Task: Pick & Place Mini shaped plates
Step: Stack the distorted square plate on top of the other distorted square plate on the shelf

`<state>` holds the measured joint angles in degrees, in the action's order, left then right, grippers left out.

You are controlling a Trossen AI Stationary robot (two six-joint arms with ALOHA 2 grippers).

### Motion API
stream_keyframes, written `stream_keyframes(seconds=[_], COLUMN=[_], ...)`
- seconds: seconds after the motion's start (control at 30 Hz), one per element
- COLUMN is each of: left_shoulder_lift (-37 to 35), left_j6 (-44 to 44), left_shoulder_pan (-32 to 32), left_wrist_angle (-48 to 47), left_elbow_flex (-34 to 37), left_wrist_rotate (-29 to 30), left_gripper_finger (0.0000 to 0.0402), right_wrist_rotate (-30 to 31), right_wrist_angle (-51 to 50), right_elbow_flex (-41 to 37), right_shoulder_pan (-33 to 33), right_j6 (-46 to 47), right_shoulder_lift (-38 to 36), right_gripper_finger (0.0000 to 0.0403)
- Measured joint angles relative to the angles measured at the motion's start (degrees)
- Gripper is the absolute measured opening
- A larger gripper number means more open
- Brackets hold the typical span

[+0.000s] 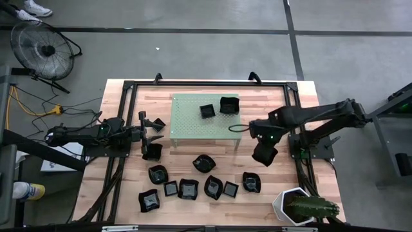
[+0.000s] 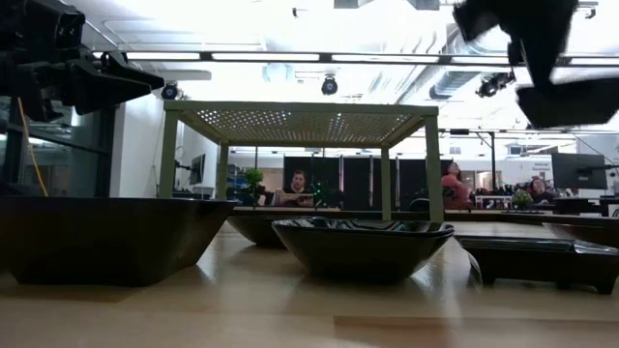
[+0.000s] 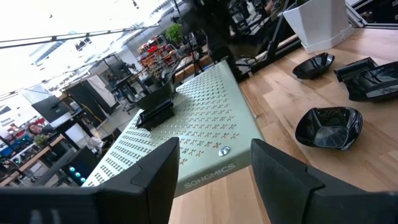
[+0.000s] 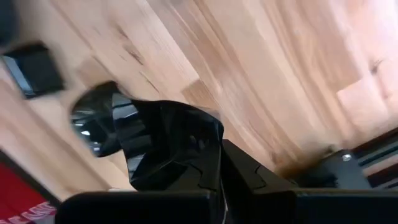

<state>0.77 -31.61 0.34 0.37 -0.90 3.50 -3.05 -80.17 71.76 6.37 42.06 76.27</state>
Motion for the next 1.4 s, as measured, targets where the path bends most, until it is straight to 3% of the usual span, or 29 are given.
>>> stream_keyframes(seconds=[0.2, 0.4, 0.77, 1.07, 1.4], left_shoulder_lift=[-0.01, -0.01, -0.01, 0.01, 0.01], left_j6=[0.01, -0.01, -0.01, -0.01, 0.01], left_shoulder_pan=[0.0, 0.01, 0.02, 0.02, 0.02], left_wrist_angle=[-0.01, 0.0, 0.01, 0.01, 0.01], left_elbow_flex=[0.01, 0.0, 0.01, -0.01, 0.01], left_wrist_rotate=[-0.01, -0.01, -0.01, 0.01, 0.01], left_gripper_finger=[0.0193, 0.0193, 0.0193, 0.0193, 0.0193], right_wrist_rotate=[4.07, 5.33, -7.99, -14.5, -20.48], right_wrist_angle=[-1.91, -0.9, 11.71, 21.64, 24.55], right_elbow_flex=[11.82, 19.16, 21.23, 21.19, 21.19], right_shoulder_pan=[-1.17, -7.0, -21.34, -31.25, -36.26], right_j6=[-1.25, -4.07, -10.83, -12.45, -8.93], right_shoulder_lift=[-0.02, -0.02, 0.63, 3.9, 12.12], right_gripper_finger=[0.0, 0.0, 0.0, 0.0, 0.0])
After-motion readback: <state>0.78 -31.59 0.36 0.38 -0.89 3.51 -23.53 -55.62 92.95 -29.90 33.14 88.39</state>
